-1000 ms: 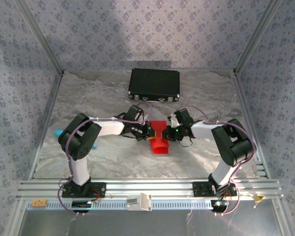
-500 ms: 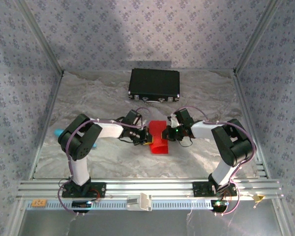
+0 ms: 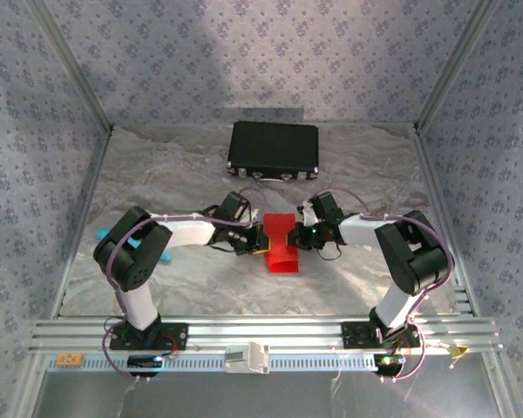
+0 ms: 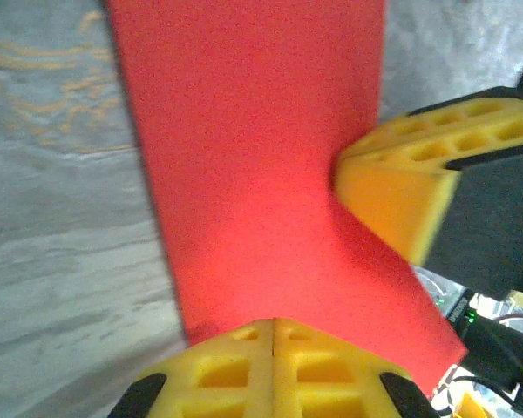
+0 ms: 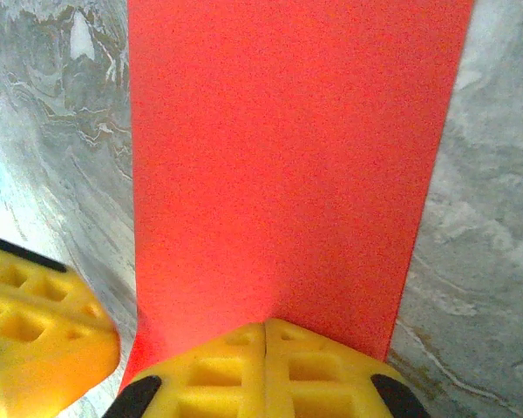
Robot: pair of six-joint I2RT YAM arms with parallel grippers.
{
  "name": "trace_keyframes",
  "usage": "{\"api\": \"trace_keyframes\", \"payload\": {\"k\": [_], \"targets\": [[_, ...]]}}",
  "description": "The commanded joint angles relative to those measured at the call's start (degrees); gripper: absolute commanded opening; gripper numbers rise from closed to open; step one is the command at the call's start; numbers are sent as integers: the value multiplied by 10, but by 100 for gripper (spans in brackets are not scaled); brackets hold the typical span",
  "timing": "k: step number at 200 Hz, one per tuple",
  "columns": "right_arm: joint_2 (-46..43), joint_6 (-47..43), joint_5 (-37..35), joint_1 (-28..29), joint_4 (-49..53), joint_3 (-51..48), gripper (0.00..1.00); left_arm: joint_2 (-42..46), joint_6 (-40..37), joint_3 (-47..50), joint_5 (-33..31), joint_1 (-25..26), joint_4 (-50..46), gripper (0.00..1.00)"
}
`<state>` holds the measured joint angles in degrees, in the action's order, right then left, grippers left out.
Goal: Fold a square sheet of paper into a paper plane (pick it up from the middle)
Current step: First fold the square sheet of paper in half at the center of the table.
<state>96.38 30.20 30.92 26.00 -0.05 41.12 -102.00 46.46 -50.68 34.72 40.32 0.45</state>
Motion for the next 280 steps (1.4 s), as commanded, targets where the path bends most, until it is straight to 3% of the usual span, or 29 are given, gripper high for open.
{"api": "trace_keyframes", "payload": {"k": [1, 53, 102, 136, 179, 228, 280], "targets": [[18, 0, -62, -6, 77, -30, 0, 4, 34, -13, 36, 14, 23, 0], [15, 1, -64, -6, 77, -33, 0, -23, 36, 16, 29, 34, 31, 0], [17, 2, -66, -7, 75, -35, 0, -25, -12, 81, 3, 32, 40, 0], [15, 3, -68, -8, 76, -36, 0, 3, -45, 69, -17, 31, -1, 2], [14, 3, -67, -8, 74, -36, 0, 34, -2, 45, 7, 33, 30, 3], [14, 4, -67, -7, 72, -38, 0, 11, 18, 39, 39, 33, 57, 6], [14, 8, -68, -7, 67, -44, 0, -21, -62, 28, 46, 41, -38, 7]]}}
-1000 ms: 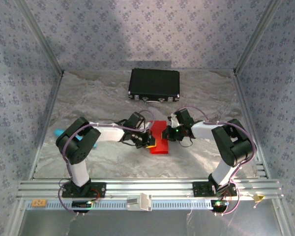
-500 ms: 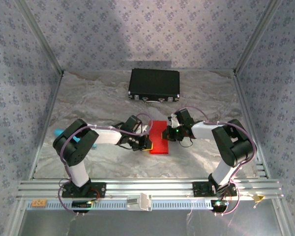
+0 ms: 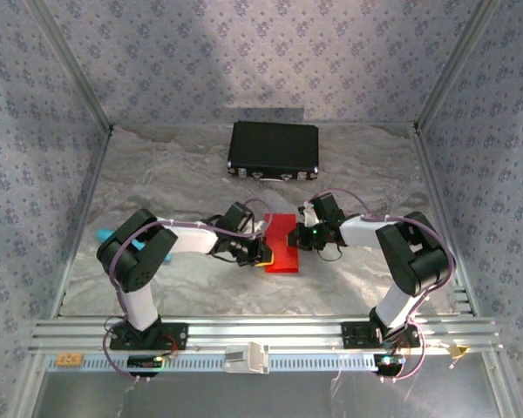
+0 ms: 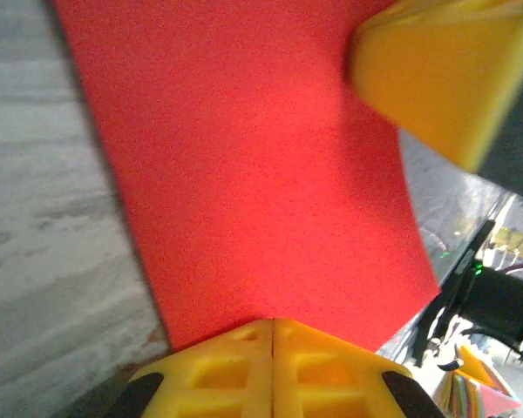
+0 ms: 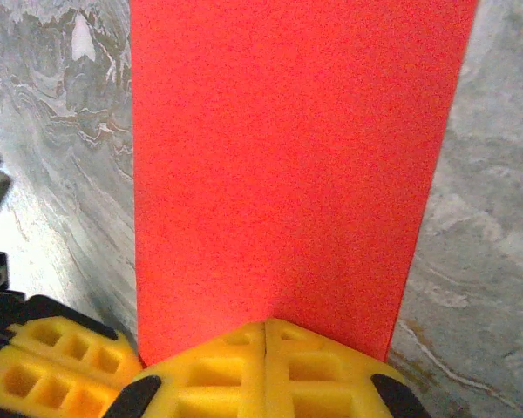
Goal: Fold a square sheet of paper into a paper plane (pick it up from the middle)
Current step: First fold the square sheet of paper in half at the center of the table.
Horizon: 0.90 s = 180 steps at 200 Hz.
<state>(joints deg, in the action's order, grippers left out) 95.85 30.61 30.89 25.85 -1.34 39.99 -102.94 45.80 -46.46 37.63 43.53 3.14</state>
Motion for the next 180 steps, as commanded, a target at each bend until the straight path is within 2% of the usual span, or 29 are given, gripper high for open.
{"api": "trace_keyframes", "payload": {"k": [1, 44, 93, 148, 180], "targets": [[18, 4, -68, -5, 80, -32, 0, -12, -57, -14, 16, 9, -69, 7], [13, 7, -75, -6, 79, -37, 0, 5, -115, 16, 7, 15, -113, 7], [12, 8, -75, -5, 80, -38, 0, 25, -169, -3, -45, 47, -182, 7], [13, 8, -74, -4, 80, -38, 0, 80, -188, -12, -90, 63, -202, 7], [9, 7, -73, -4, 83, -36, 0, 131, -167, -25, -129, 49, -177, 7]]}}
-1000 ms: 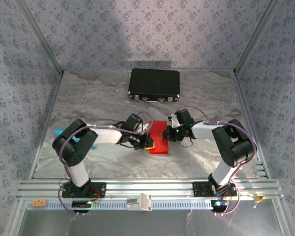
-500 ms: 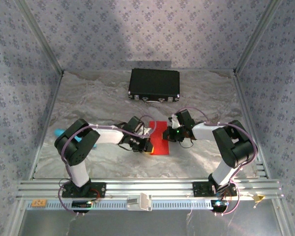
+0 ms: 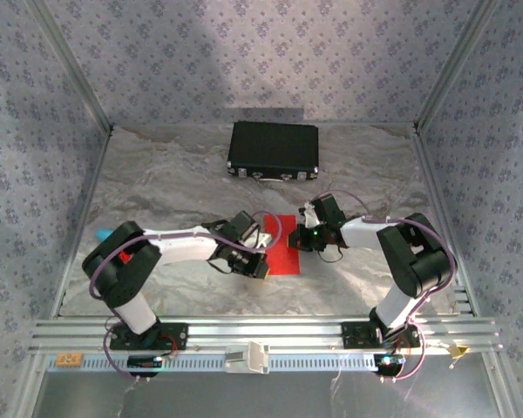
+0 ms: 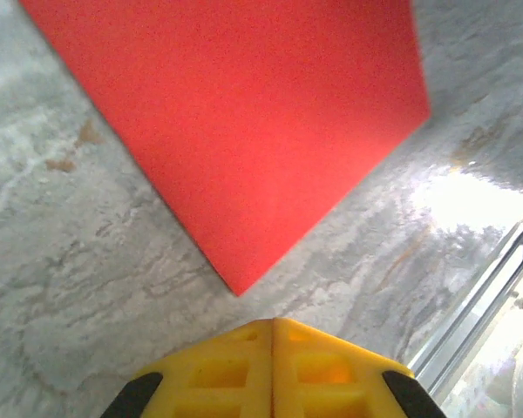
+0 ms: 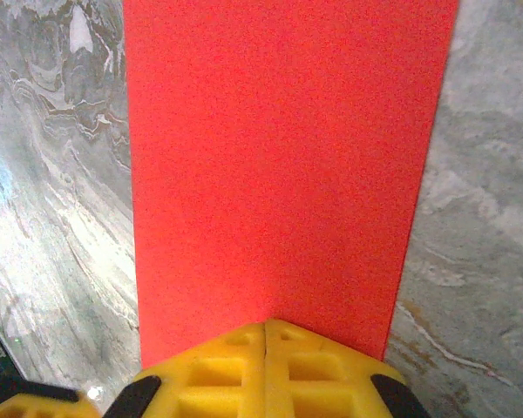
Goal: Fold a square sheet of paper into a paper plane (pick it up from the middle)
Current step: First fold the square sheet of paper in half at the center of the table.
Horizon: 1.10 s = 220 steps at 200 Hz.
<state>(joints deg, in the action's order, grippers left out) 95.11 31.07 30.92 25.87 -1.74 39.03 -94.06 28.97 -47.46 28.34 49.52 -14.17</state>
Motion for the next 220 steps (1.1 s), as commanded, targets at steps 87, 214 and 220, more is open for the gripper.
{"api": "trace_keyframes", "payload": {"k": [87, 214, 220], "targets": [[14, 6, -77, -1, 87, -31, 0, -100, 103, -63, 108, -81, 138, 7], [14, 7, -82, -2, 89, -33, 0, -67, -5, -7, 56, -52, 42, 8], [14, 7, -82, -2, 89, -33, 0, -62, 0, -10, 48, -49, 47, 8]]}}
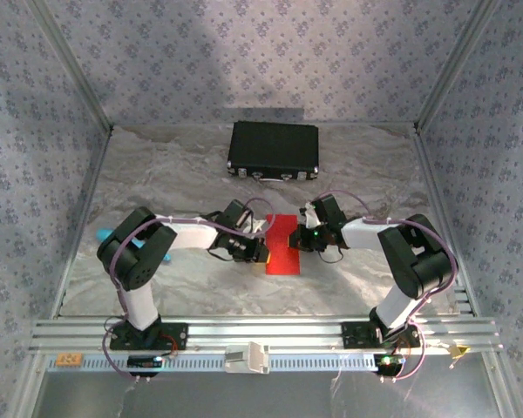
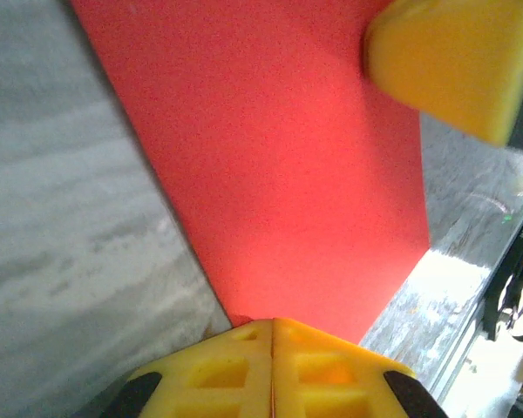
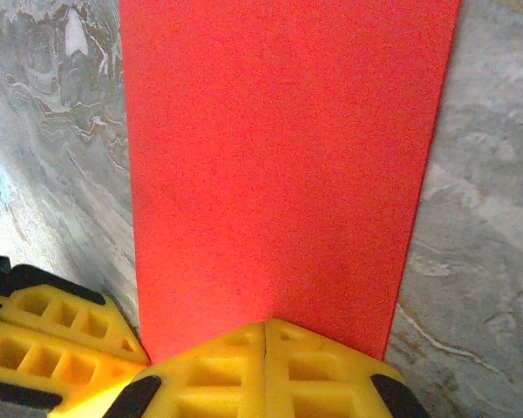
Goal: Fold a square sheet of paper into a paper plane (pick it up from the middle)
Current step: First fold the square sheet of paper in half at the center of the table.
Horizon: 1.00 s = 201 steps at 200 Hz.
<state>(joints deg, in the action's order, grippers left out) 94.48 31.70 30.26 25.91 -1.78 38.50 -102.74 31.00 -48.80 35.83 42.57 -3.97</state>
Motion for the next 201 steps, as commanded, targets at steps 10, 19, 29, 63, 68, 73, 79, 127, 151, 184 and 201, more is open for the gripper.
{"api": "trace_keyframes", "payload": {"k": [10, 19, 29, 63, 68, 73, 79, 127, 151, 184, 201], "targets": [[21, 1, -75, -2, 89, -27, 0, 30, -6, -4, -32, 18, -42, 8], [21, 1, -75, -1, 90, -27, 0, 32, 12, -10, -36, 12, -28, 8], [20, 2, -76, -2, 91, -27, 0, 33, 39, -15, -28, 2, 2, 8], [16, 1, -79, 1, 99, -24, 0, -14, 108, -54, 13, -33, 74, 8], [16, 1, -79, 0, 99, -24, 0, -23, 109, -64, 17, -33, 73, 8], [16, 1, -80, 0, 99, -24, 0, -31, 108, -72, 17, -33, 70, 8], [17, 2, -79, 0, 97, -24, 0, -40, 108, -78, 16, -33, 70, 8], [16, 3, -81, 2, 97, -26, 0, -81, 105, -76, 7, -33, 69, 7], [18, 3, -80, 1, 96, -25, 0, -87, 102, -59, 1, -34, 69, 7], [17, 1, -81, 0, 98, -24, 0, -72, 133, -70, 24, -42, 101, 8], [18, 2, -81, 0, 97, -24, 0, -65, 133, -94, 19, -49, 87, 8]]}}
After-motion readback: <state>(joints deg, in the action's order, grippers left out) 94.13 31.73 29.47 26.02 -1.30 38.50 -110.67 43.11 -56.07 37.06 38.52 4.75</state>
